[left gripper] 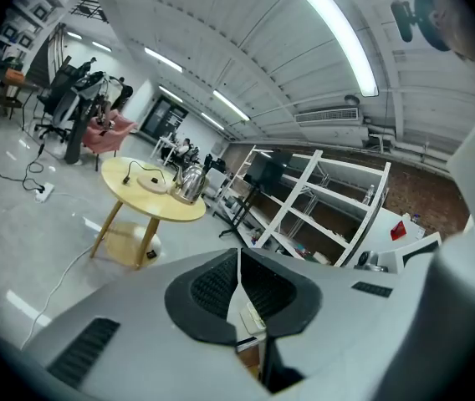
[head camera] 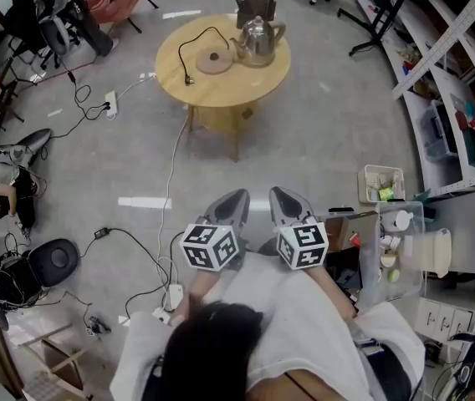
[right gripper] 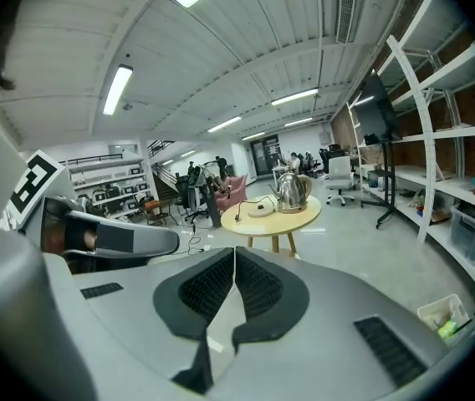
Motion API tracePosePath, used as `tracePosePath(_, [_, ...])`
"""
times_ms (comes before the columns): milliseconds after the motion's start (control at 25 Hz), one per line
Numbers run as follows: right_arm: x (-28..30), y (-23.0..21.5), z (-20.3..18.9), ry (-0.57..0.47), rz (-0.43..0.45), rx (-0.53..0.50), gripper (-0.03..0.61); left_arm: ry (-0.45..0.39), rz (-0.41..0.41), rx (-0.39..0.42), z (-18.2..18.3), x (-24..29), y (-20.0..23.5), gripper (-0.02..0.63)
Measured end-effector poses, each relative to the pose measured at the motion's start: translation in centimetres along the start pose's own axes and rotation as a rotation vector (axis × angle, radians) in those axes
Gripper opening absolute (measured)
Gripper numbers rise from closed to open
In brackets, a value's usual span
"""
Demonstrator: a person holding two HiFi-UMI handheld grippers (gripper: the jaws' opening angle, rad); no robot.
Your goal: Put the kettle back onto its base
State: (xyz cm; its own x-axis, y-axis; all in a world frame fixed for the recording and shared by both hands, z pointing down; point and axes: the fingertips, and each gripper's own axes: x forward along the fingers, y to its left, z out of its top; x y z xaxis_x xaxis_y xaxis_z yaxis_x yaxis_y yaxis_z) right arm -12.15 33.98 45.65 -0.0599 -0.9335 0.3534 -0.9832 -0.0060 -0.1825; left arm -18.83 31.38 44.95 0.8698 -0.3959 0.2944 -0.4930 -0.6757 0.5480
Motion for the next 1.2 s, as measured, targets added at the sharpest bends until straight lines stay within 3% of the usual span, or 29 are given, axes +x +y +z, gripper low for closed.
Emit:
tracePosePath(600, [2.1, 0.7, 0.3, 0.021, -0.015, 0.002, 0.028, 0.012, 0.006, -0.007, 1.4, 0.0, 2.7, 0.034])
tracePosePath(760, [2.4, 0.2, 1.0, 0.014, -0.019, 0.007, 0.028, 0.033, 0.016, 0.023, 1.7, 0.7, 2.9, 0.034])
tracePosePath(1200, [5.5, -2.8, 2.9, 0.001, 0.010, -0.005, 0.028, -0.014, 0.044, 0.026, 3.9, 3.9, 3.6, 0.034])
